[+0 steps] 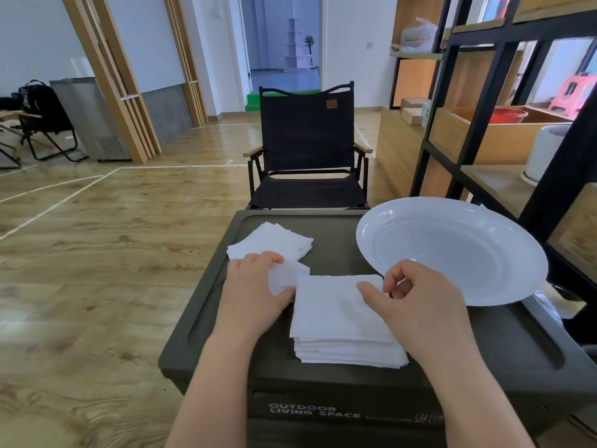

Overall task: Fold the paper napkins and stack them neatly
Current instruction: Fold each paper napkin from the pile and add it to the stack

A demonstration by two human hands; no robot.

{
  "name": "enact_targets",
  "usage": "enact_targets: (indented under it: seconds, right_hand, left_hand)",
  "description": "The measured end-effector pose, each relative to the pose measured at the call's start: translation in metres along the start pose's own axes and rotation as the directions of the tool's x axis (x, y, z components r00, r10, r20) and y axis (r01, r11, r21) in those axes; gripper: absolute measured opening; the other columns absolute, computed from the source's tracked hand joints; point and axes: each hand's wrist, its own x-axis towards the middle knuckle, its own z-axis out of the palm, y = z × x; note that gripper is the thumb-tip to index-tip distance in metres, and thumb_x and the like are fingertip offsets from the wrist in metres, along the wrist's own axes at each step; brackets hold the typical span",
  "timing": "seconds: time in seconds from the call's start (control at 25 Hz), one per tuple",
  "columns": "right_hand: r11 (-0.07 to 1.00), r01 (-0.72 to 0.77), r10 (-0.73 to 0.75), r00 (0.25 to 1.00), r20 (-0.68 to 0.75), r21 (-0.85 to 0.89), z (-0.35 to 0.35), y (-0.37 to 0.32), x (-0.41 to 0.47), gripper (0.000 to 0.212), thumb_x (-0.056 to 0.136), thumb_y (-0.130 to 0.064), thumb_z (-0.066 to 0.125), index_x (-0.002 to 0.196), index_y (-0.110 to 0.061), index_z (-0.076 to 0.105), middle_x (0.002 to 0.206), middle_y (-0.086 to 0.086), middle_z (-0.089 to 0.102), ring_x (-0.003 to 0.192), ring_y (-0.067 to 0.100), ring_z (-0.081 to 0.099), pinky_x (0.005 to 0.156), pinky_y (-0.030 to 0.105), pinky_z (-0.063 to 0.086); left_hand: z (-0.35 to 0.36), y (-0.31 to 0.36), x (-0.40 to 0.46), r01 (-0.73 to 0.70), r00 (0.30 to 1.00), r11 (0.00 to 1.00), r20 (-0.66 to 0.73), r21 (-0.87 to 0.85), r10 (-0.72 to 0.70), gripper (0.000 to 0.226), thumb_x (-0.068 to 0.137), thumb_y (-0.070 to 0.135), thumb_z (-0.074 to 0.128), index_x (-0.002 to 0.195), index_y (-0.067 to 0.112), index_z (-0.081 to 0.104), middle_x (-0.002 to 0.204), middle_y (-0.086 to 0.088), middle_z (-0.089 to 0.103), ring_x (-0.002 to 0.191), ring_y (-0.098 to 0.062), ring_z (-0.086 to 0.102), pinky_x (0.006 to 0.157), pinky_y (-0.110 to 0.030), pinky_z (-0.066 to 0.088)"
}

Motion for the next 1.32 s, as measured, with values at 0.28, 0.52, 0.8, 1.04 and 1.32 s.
enact_targets:
  seconds: [0.28, 0.52, 0.8, 1.04, 1.32]
  right_hand:
    - [0.993, 0.073, -0.07, 0.997, -0.043, 0.093, 0.0, -0.007, -0.003, 0.027, 0.078, -0.038, 0.069, 0.064, -0.023, 0.052, 0.055, -0.007, 0.049, 0.052, 0.01, 0.046, 0.052, 0.012, 0.034]
    - [0.912, 0.007, -0.069, 0.988, 0.138, 0.41, 0.002, -0.024, -0.008, 0.043, 0.077, -0.048, 0.065, 0.118, -0.043, 0.05, 0.104, -0.024, 0.059, 0.097, -0.004, 0.057, 0.068, 0.008, 0.042]
    - [0.697, -0.34, 0.073, 0.909, 0.41, 0.631, -0.002, -0.025, -0.008, 0.019, 0.081, -0.044, 0.063, 0.096, -0.033, 0.066, 0.091, -0.014, 0.072, 0.091, 0.011, 0.067, 0.083, 0.036, 0.054]
    - [0.597, -0.368, 0.224, 0.93, 0.292, 0.713, -0.005, -0.02, -0.005, 0.007, 0.089, -0.038, 0.058, 0.086, -0.034, 0.063, 0.087, -0.011, 0.067, 0.084, 0.016, 0.064, 0.073, 0.034, 0.055]
    - [0.837, 0.038, 0.06, 0.985, -0.161, 0.546, -0.004, -0.015, -0.004, 0.026, 0.084, -0.032, 0.066, 0.104, -0.042, 0.051, 0.098, -0.024, 0.057, 0.093, 0.0, 0.057, 0.079, 0.011, 0.047]
  left_hand:
    - [-0.009, 0.015, -0.002, 0.027, 0.923, 0.965, -0.364, -0.262, -0.125, 0.012, 0.091, 0.022, 0.057, 0.088, 0.023, 0.068, 0.087, 0.01, 0.067, 0.081, -0.007, 0.056, 0.069, -0.017, 0.041]
    - [-0.067, 0.059, -0.021, 0.297, 0.942, 0.218, 0.248, -0.93, -0.227, 0.018, 0.095, 0.023, 0.052, 0.09, 0.021, 0.069, 0.091, 0.0, 0.075, 0.083, -0.017, 0.068, 0.077, -0.038, 0.053]
    - [-0.067, 0.076, -0.034, 0.449, 0.889, 0.247, 0.456, -0.859, -0.034, 0.039, 0.08, 0.046, 0.057, 0.103, 0.018, 0.072, 0.099, -0.007, 0.075, 0.091, -0.023, 0.071, 0.085, -0.045, 0.054]
    - [-0.054, 0.082, -0.034, 0.35, 0.894, 0.581, 0.448, -0.735, 0.028, 0.021, 0.087, 0.026, 0.065, 0.108, 0.027, 0.064, 0.093, 0.007, 0.077, 0.084, -0.007, 0.072, 0.073, -0.021, 0.056]
    - [-0.046, 0.079, -0.034, 0.003, 0.999, 0.862, 0.048, -0.507, 0.025, 0.031, 0.086, 0.04, 0.061, 0.076, 0.012, 0.07, 0.059, -0.006, 0.058, 0.053, -0.013, 0.047, 0.056, -0.02, 0.035]
